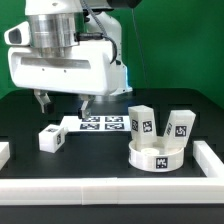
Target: Assemble stool
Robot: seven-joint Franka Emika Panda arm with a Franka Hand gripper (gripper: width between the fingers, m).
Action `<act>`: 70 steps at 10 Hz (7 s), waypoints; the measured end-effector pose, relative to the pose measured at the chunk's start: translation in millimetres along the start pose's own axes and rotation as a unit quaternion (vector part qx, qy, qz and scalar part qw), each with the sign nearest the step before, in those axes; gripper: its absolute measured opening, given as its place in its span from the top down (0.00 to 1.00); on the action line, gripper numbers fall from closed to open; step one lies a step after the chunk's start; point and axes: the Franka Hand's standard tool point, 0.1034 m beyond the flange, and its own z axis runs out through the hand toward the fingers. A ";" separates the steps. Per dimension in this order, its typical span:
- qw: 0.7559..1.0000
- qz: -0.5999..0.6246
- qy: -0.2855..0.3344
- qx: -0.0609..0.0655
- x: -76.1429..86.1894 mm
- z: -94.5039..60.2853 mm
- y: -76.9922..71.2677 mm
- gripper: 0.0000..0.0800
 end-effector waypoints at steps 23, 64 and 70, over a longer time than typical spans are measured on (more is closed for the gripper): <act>0.917 -0.023 -0.398 0.017 -23.0 51.0 82.0 0.19; 0.997 0.007 -0.081 0.009 3.5 -11.6 -51.1 0.59; 0.996 0.004 0.076 0.043 -1.4 -28.3 -86.8 0.59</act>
Offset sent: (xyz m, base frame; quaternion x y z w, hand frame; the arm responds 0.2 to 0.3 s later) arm -0.0180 -0.0453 -0.0181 0.0095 -0.0293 -0.0492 0.9983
